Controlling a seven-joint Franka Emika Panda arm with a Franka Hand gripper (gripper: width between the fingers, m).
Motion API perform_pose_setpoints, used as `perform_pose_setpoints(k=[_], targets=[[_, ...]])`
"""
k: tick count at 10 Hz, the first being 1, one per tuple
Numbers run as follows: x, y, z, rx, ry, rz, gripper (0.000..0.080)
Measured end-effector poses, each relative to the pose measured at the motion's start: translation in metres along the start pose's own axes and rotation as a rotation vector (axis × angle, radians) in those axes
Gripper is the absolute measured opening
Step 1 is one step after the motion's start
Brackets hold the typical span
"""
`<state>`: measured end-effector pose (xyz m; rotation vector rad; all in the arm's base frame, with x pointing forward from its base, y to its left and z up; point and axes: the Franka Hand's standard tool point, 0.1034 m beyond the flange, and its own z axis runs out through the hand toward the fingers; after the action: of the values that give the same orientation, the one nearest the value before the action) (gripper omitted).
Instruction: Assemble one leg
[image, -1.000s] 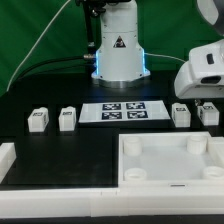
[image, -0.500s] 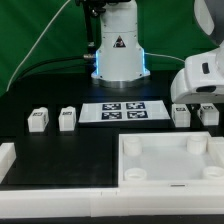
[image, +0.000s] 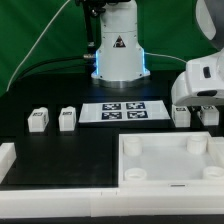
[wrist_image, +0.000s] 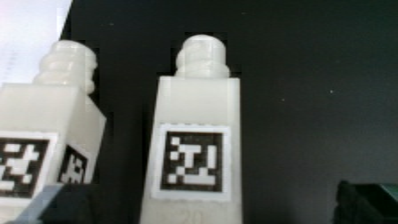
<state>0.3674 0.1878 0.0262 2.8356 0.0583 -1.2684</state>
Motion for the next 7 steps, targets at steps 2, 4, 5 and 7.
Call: perform_pose_setpoints(k=[2, 4, 5, 7], targets=[[0.013, -0.003, -0.002, 0.004, -0.060, 0.000, 0.0649], [0.012, -0.003, -0.002, 0.001, -0.062, -0.001, 0.0649], [0.012, -0.002, -0.002, 0.002, -0.062, 0.000, 0.0649], [0.014, -0.003, 0.001, 0.003, -0.062, 0.000, 0.0649]])
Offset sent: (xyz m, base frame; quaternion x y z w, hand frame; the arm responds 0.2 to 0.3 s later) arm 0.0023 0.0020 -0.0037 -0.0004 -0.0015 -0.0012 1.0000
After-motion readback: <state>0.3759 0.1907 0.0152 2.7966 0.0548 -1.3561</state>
